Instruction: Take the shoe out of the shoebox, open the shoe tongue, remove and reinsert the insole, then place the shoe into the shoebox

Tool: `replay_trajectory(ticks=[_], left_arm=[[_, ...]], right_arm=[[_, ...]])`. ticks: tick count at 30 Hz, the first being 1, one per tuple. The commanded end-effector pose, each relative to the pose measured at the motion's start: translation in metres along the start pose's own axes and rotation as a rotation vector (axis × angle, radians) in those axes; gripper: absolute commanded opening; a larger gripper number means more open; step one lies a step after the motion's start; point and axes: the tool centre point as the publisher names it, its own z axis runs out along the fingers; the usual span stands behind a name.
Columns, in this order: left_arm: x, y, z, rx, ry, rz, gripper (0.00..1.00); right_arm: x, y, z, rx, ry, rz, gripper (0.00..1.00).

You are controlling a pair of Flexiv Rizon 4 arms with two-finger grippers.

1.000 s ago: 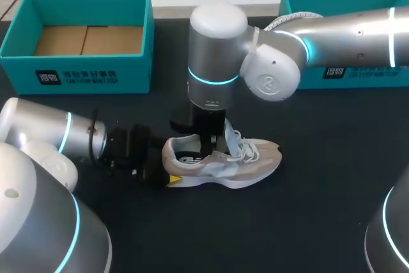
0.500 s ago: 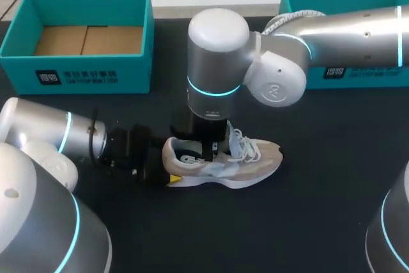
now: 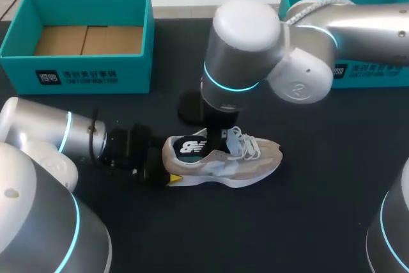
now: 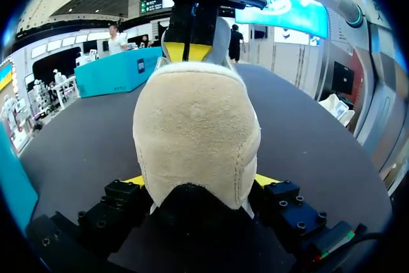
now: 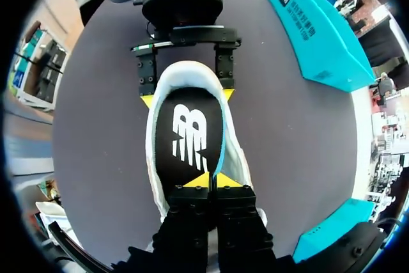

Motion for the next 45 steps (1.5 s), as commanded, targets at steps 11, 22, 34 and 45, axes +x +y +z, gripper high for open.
replay_trajectory(ticks=[11,22,34,45], left_arm=[[0.001,0.001,0.001,-0.001,-0.001,0.001,0.0],[0.001,0.001,0.001,-0.001,-0.001,0.001,0.0],[0.001,0.001,0.001,-0.001,-0.001,0.001,0.0],[0.001,0.001,0.001,-0.001,-0.001,0.001,0.0]], right_arm=[[-0.019,-0.005,-0.016,-0.146,-0.087,-0.04,0.0],[-0.036,0.033,-0.009,-0.286,-0.049,-0.122,0.0],[-0.035,0.046,-0.014,-0.371,0.01,-0.1,1.0],[-0.032,0.028,-0.038,-0.505,0.086,0.01,1.0]])
